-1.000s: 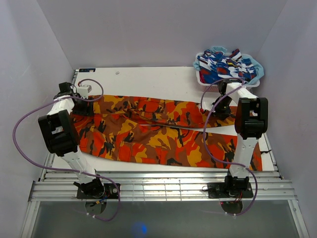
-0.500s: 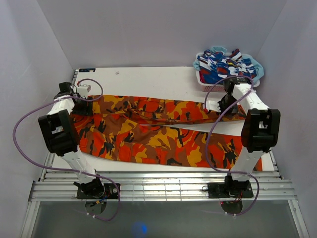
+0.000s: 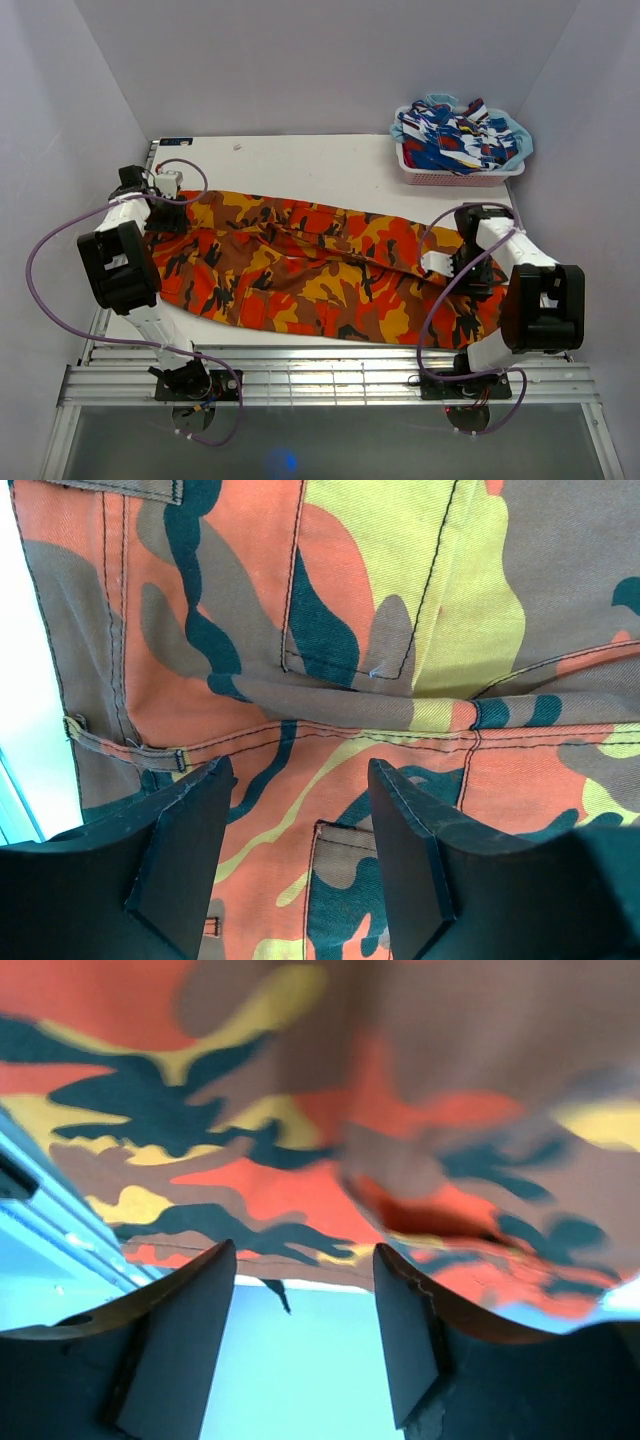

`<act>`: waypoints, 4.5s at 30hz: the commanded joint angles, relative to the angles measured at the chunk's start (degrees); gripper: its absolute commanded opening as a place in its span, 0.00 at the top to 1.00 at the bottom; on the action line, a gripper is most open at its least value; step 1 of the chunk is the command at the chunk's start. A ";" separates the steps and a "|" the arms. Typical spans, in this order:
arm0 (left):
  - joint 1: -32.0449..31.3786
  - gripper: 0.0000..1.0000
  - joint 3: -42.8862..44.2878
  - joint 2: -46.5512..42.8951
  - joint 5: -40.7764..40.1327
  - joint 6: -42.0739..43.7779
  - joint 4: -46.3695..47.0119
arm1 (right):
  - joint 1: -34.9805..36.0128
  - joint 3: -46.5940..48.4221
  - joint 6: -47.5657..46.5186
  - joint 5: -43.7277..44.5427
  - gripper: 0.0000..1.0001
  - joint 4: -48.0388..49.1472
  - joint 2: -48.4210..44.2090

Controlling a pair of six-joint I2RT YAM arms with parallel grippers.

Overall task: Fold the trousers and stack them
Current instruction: Flatten the trousers out

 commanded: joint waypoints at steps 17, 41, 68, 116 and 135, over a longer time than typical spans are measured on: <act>-1.93 0.32 13.40 3.92 5.75 2.06 -5.14 | -6.90 22.68 36.01 -12.28 0.56 5.75 18.13; -2.37 0.32 7.16 7.01 -0.23 -4.71 -2.15 | 1.54 39.64 42.61 -3.51 0.53 22.29 36.52; 1.58 0.31 8.83 9.48 2.18 -4.45 -2.14 | -21.93 35.94 25.82 4.57 0.46 19.58 25.36; 1.14 0.30 -24.64 -12.68 -1.11 23.31 -6.20 | -16.92 21.66 17.11 -17.06 0.37 9.21 12.51; -0.17 0.31 6.79 -11.03 27.78 15.66 -16.49 | -8.57 30.06 30.75 -20.62 0.48 23.60 24.11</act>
